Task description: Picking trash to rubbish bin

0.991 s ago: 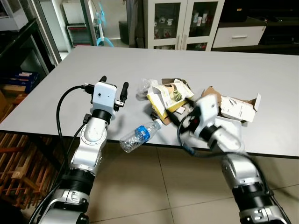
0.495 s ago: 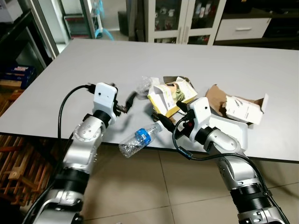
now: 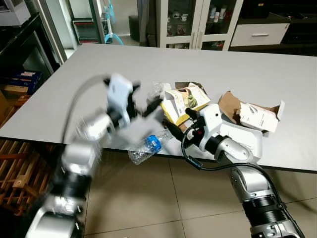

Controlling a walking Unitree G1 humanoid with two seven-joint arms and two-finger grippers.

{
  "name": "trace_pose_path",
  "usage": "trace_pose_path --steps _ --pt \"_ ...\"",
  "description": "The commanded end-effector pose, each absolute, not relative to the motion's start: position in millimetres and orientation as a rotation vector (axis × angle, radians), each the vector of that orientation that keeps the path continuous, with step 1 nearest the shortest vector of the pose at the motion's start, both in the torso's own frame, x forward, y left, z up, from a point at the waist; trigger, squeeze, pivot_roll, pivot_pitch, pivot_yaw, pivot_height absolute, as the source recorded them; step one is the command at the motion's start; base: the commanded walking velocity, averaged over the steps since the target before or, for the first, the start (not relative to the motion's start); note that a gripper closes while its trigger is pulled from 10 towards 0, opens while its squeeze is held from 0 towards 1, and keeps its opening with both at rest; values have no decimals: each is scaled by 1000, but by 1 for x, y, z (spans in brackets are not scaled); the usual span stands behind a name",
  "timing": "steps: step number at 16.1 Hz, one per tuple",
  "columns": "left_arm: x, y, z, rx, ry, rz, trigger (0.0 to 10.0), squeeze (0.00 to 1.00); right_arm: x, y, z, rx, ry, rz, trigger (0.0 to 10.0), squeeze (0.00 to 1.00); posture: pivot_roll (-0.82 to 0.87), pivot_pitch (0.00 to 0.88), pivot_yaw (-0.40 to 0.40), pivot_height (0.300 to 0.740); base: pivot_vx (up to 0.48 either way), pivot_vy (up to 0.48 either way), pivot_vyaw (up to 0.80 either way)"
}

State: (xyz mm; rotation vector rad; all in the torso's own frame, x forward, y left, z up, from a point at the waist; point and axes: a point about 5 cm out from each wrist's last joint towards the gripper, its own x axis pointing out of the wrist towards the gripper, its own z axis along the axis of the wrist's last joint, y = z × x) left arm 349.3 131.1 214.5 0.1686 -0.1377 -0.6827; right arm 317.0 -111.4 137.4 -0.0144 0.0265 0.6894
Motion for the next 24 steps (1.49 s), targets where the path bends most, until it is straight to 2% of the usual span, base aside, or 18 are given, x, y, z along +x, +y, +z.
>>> trace_pose_path --steps 1,2,3,6,10,16,24 --pt "355 138 229 217 -131 -697 10000 0 316 -109 140 -16 18 697 10000 0 17 22 44 740 0 0 0" --pt "355 139 231 229 -126 -713 10000 0 316 -109 140 -15 17 696 10000 0 16 21 45 740 0 0 0" --pt "350 137 233 244 -112 -811 10000 0 316 -109 139 -12 18 690 10000 0 13 22 49 740 0 0 0" --pt "343 137 196 376 76 -907 10000 0 314 -108 137 -8 21 692 10000 0 10 23 51 740 0 0 0" --pt "329 131 169 326 182 -986 10000 0 314 -107 135 -13 29 693 10000 0 11 22 53 740 0 0 0" --pt "310 135 150 370 279 -1056 10000 0 312 -103 133 -5 31 697 10000 0 18 14 61 740 0 0 0" --pt "308 132 142 475 296 -1028 10000 0 311 -100 133 1 26 705 10000 0 12 15 67 740 0 0 0"
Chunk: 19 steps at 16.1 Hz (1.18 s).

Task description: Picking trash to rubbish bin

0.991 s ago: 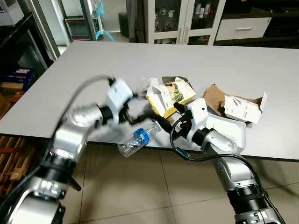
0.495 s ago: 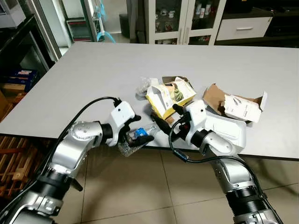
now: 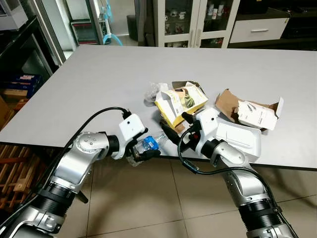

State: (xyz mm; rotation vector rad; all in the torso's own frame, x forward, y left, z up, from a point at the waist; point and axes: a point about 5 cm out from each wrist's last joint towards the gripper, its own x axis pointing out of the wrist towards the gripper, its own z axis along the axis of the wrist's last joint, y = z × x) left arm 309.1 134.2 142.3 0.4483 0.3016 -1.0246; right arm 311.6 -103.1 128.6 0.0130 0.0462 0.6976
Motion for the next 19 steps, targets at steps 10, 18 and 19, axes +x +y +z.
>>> trace_pose_path --steps 10,18,19 --pt "312 123 127 547 309 -961 10000 0 311 -101 134 3 25 708 10000 0 11 27 56 740 0 0 0" --pt "312 118 121 551 314 -951 10000 0 312 -101 135 0 24 710 10000 0 8 26 51 740 0 0 0" --pt "312 118 120 550 314 -951 10000 0 312 -101 136 0 24 711 10000 0 8 26 51 740 0 0 0"
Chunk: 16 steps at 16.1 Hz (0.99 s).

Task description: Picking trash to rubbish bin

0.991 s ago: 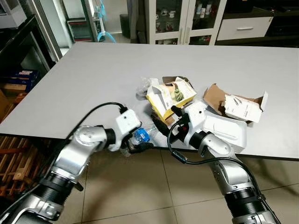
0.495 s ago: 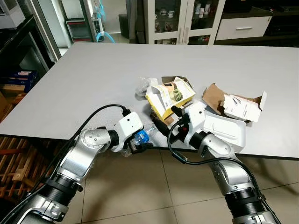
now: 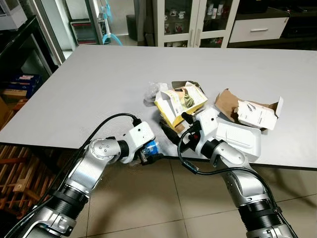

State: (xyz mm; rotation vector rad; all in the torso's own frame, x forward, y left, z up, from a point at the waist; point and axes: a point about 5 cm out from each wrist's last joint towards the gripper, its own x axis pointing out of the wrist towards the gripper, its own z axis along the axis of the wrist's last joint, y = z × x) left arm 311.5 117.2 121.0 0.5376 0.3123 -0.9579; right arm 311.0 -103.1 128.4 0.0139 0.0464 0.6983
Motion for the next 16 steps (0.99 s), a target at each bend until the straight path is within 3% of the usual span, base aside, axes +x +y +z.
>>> trace_pose_path --steps 1,11,12,14,16 --pt "311 117 119 548 314 -955 10000 0 312 -100 136 1 23 713 10000 0 9 27 49 740 0 0 0" --pt "310 115 102 628 351 -928 10000 0 310 -99 135 6 26 714 10000 0 7 34 52 740 0 0 0" --pt "311 116 102 632 351 -912 5765 0 310 -98 135 7 26 715 10000 0 8 34 53 740 0 0 0" --pt "313 118 101 640 351 -883 2510 0 310 -98 135 8 26 715 10000 0 9 33 53 740 0 0 0" --pt "314 119 102 638 348 -875 2431 0 310 -98 134 8 26 715 10000 0 10 31 53 740 0 0 0"
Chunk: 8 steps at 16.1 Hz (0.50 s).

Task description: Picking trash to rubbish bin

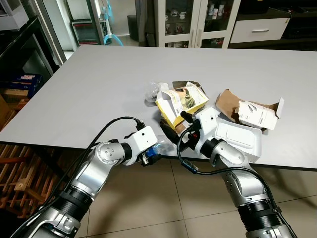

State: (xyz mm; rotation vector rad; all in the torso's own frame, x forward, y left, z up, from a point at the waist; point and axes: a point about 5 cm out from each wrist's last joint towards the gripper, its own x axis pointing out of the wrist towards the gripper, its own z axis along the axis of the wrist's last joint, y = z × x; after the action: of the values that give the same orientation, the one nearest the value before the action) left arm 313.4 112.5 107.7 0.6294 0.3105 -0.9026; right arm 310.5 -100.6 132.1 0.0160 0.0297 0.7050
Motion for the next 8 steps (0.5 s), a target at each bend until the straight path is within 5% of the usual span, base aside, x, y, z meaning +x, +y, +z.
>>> trace_pose_path --steps 1,4,6,7,8 --pt "315 119 103 637 341 -865 1490 0 310 -98 135 8 26 716 10000 0 9 30 54 740 0 0 0" --pt "317 118 105 632 330 -855 1098 0 310 -98 134 8 26 715 10000 0 11 27 52 740 0 0 0" --pt "318 118 106 629 321 -845 2471 0 310 -98 134 8 26 718 10000 0 11 26 51 740 0 0 0" --pt "319 118 108 611 307 -837 10000 0 310 -97 134 8 26 719 10000 0 11 26 51 740 0 0 0" --pt "320 117 110 596 297 -827 10000 0 310 -97 134 8 27 720 10000 0 11 26 51 740 0 0 0"
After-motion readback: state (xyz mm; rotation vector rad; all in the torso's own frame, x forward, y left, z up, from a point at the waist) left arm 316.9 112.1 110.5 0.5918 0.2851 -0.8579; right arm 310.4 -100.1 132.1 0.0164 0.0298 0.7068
